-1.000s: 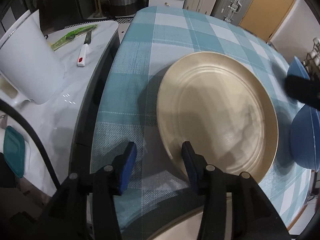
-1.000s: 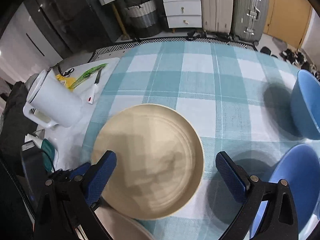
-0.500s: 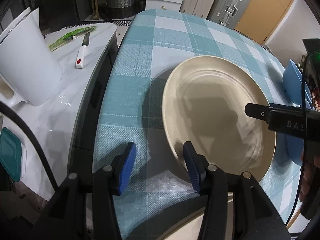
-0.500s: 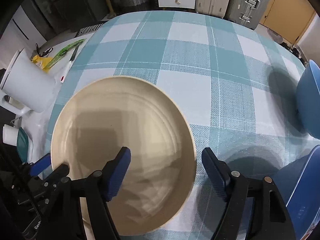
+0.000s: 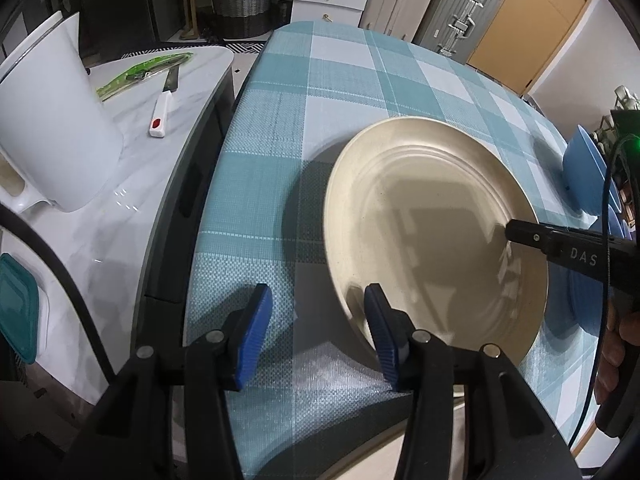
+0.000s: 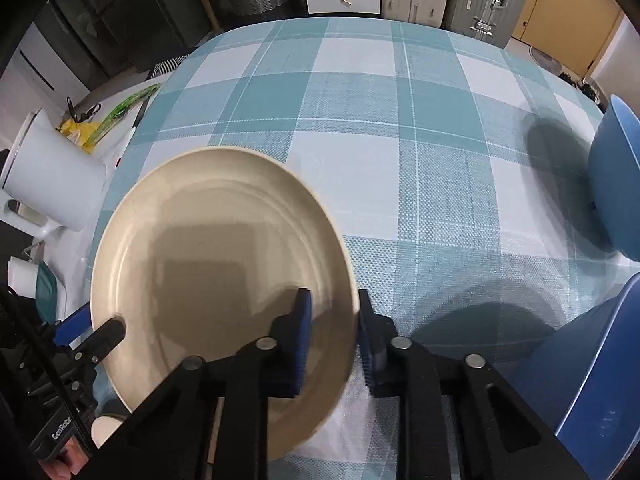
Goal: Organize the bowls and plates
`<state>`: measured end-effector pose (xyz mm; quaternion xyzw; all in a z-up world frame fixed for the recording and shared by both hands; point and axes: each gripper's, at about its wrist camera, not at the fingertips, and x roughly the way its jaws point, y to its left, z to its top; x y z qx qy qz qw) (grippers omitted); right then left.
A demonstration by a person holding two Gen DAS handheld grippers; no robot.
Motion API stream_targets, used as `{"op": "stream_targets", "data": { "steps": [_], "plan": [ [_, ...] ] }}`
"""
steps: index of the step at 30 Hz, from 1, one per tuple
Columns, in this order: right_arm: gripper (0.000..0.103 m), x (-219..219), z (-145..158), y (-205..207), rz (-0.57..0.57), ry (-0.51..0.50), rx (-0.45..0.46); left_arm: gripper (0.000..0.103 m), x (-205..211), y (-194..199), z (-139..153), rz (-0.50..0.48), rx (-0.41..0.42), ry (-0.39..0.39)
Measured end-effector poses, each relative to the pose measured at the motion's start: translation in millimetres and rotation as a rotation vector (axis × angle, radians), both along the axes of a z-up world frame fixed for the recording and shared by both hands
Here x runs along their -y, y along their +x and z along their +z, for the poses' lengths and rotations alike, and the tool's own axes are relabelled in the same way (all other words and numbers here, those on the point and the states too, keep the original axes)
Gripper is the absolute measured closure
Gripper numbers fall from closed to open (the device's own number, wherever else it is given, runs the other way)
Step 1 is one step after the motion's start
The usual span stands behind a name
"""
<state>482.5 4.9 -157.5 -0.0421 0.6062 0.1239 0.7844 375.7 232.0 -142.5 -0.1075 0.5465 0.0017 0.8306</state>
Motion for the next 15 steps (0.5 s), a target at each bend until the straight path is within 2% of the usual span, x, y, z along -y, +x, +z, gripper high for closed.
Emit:
{"op": "stream_targets", "data": {
  "steps": [3, 6, 7, 8, 11, 15],
  "plan": [
    [0.085, -1.2, 0.8, -2.1, 0.016, -0.004, 0.008, 0.06, 6.5, -0.4, -0.3, -0.017, 0.011, 0.037],
    [0.087, -0.9, 5.0, -1.9, 0.011, 0.006, 0.012, 0.075, 8.9, -0.7, 0.6, -0.027, 0.021, 0.013],
    [0.088, -0.8, 7.2, -2.1, 0.011, 0.011, 0.017, 0.085, 8.7, -0.2, 0.4, -0.027, 0.017, -0.021],
    [0.089, -0.6, 9.9, -2.4, 0.012, 0.016, 0.023, 0.088, 9.2, 0.1, 0.5, -0.028, 0.013, -0.036],
    [0.091, 0.1, 14.5, -3.8, 0.016, 0.028, 0.03, 0.088, 12.1, 0.7, 1.7, -0.021, 0.004, -0.011],
    [0.093, 0.2, 18.1, -6.2, 0.024, 0.027, 0.029, 0.09, 9.8, 0.6, 2.3, 0.002, 0.006, -0.023]
  ]
}}
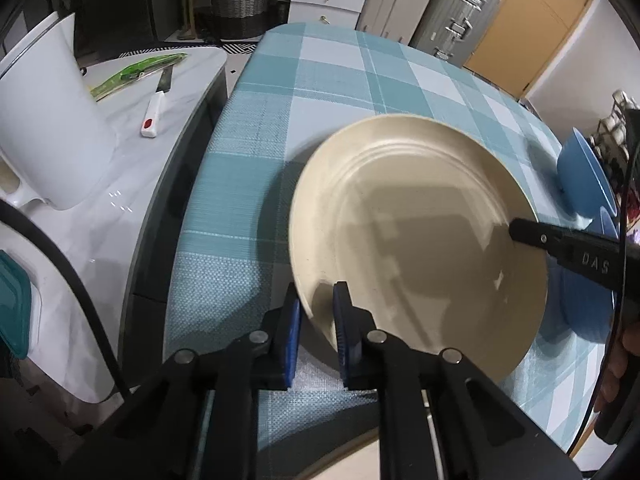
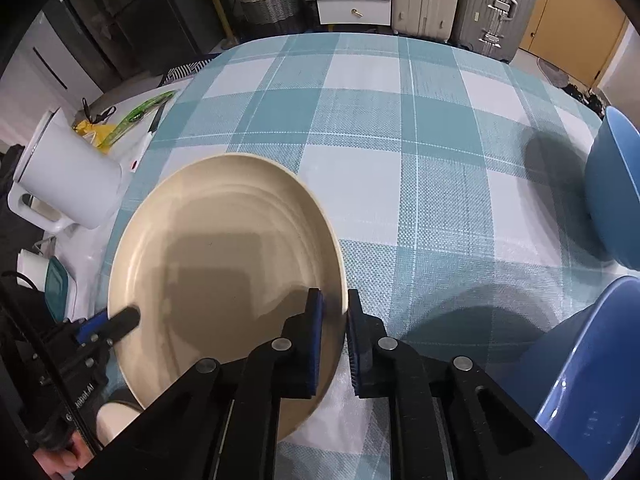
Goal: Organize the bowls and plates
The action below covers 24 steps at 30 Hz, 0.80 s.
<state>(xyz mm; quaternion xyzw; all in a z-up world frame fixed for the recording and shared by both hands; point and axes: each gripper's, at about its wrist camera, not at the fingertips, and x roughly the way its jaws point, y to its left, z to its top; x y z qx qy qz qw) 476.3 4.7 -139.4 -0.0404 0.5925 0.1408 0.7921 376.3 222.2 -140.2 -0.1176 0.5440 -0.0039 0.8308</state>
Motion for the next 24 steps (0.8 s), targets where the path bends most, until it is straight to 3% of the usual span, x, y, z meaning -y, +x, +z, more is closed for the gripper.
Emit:
{"op": "stream_targets", "data": {
  "steps": [6, 24],
  "plan": [
    [0.095, -2.5, 11.6, -1.6, 0.011, 0.031, 0.014, 0.091, -1.5, -0.7, 5.6, 0.029, 0.022, 0.041],
    [0.095, 2.5, 42.8, -17.1, 0.032, 0.081, 0.047, 0.092, -2.7, -14.3, 32.5, 0.039, 0.036, 0.052]
  ]
}}
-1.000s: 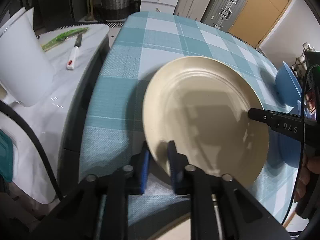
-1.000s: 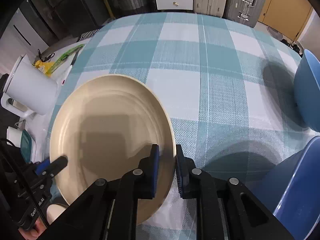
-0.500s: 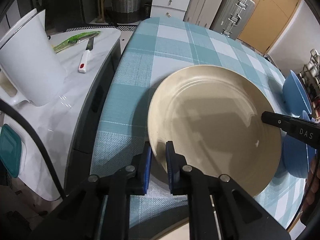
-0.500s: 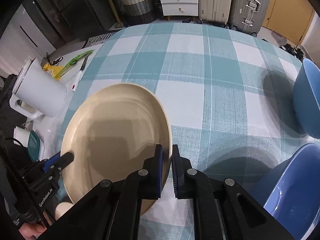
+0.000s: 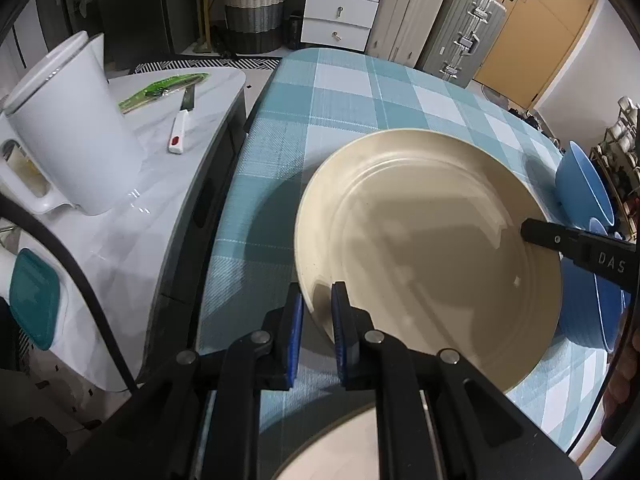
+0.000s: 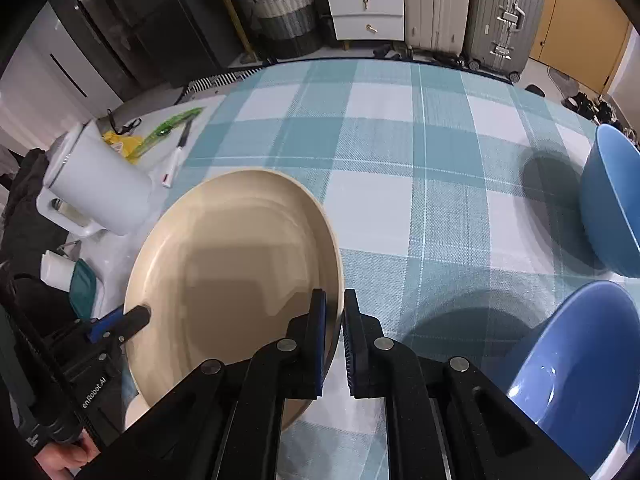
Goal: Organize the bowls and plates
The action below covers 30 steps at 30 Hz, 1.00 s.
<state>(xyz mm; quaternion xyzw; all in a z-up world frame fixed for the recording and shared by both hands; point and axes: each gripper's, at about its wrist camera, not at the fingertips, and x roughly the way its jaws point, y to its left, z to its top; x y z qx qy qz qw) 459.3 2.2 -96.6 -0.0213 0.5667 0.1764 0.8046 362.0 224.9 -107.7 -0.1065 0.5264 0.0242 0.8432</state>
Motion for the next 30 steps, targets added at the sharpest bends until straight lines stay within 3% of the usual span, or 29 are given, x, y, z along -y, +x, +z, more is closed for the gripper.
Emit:
{"op": "stream_targets", "data": {
  "steps": [15, 18, 21, 30],
  "plan": [
    [0.096, 4.8, 41.7, -60.4, 0.021, 0.083, 0.044, 0.092, -0.9, -55.8, 46.7, 0.027, 0.038, 0.023],
    [0.096, 7.8, 48.4, -78.6, 0.027, 0.107, 0.053, 0.092, -4.0, -75.3, 56.2, 0.051, 0.059, -0.004],
    [0.096, 11.4, 54.6, -93.4, 0.035, 0.125, 0.073, 0.092, -5.1, -92.7, 59.9, 0.069, 0.074, -0.047],
    [0.097, 26.6, 60.9, -137.6, 0.033, 0.171, 0.088, 0.092, 8.7, -136.5, 62.8, 0.07, 0.084, -0.033]
  ]
}}
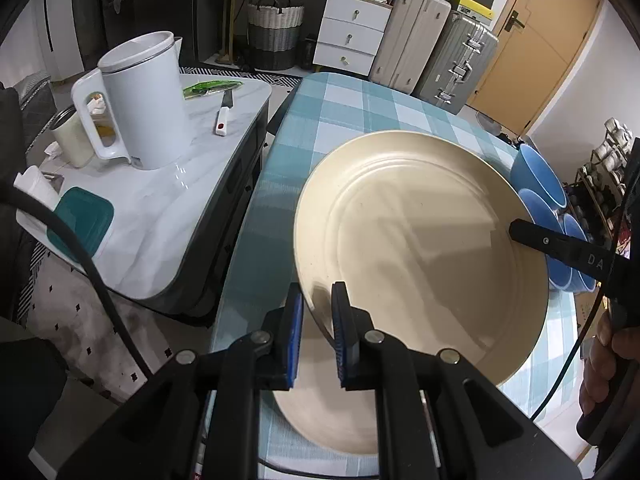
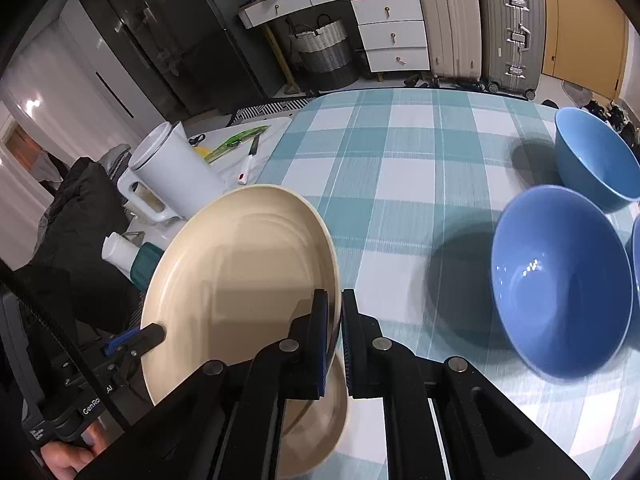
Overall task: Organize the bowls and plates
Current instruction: 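Carry the held cream plate with both grippers over the cream plate stack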
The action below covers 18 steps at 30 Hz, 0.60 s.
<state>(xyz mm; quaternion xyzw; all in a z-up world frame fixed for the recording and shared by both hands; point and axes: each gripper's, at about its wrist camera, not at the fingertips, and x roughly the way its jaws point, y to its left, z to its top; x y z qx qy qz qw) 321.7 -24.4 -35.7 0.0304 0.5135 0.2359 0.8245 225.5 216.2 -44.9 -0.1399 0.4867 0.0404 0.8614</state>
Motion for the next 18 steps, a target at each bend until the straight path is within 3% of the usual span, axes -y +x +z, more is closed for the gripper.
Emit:
{"op": "stream_targets", "data": {
  "steps": [4, 8, 18],
  "plan": [
    [0.097, 10.7, -1.1, -19.1, -0.013, 0.059, -0.001, 0.092, 4.3, -18.4, 1.0, 0.006, 0.011, 0.012],
    [0.097, 14.7, -5.2, -33.5, -0.008, 0.068, 0.012, 0.092, -1.6, -33.1, -4.7, 0.015, 0.009, -0.076],
    [0.097, 10.2, -33.6, -56.2, -0.02, 0.075, 0.029, 0.092, 7.8, -51.2, -31.1, 0.003, -0.023, 0.007]
  ]
}}
